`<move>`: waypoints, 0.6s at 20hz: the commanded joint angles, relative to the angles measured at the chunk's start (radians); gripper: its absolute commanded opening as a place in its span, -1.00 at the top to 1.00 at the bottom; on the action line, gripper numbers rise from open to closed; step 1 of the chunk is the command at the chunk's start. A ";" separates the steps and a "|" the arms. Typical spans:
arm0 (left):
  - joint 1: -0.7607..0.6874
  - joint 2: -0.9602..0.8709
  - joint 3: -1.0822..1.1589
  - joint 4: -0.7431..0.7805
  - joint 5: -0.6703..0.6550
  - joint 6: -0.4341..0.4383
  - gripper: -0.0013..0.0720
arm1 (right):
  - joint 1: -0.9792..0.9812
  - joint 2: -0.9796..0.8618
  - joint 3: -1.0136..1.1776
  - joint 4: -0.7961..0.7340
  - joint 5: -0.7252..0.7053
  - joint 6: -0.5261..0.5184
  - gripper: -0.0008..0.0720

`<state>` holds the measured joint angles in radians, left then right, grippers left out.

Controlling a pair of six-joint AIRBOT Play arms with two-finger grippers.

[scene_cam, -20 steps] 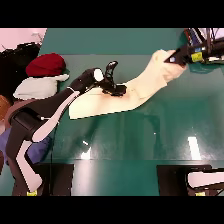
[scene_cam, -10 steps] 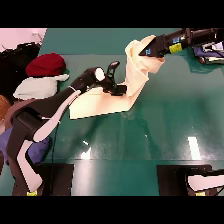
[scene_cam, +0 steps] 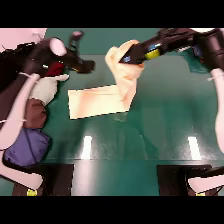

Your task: Fold the shirts.

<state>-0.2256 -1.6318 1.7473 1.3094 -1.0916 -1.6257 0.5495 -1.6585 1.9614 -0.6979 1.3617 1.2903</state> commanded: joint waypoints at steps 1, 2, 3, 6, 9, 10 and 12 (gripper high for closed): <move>0.135 0.143 0.001 0.039 -0.028 0.018 0.90 | 0.201 -0.111 0.001 0.000 -0.188 -0.064 0.93; 0.164 0.179 0.001 0.039 -0.029 0.030 0.90 | 0.264 -0.159 0.001 -0.002 -0.283 -0.075 0.80; 0.187 0.207 0.001 0.039 -0.034 0.038 0.90 | 0.314 -0.201 0.002 -0.001 -0.368 -0.097 0.18; 0.240 0.272 0.001 0.039 -0.072 0.066 0.90 | 0.366 -0.243 0.027 -0.034 -0.377 -0.110 -0.50; 0.264 0.306 0.001 0.045 -0.119 0.090 0.90 | 0.295 -0.195 0.048 -0.197 -0.154 -0.033 -0.44; 0.264 0.310 0.001 0.050 -0.137 0.093 0.90 | 0.259 -0.161 0.003 -0.239 -0.122 -0.018 -0.44; 0.264 0.309 0.000 0.048 -0.168 0.112 0.90 | 0.166 -0.081 -0.133 -0.283 -0.107 0.013 -0.44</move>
<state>0.0250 -1.3411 1.7477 1.3540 -1.2095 -1.5414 0.7956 -1.8080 1.9324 -0.8719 1.1759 1.2514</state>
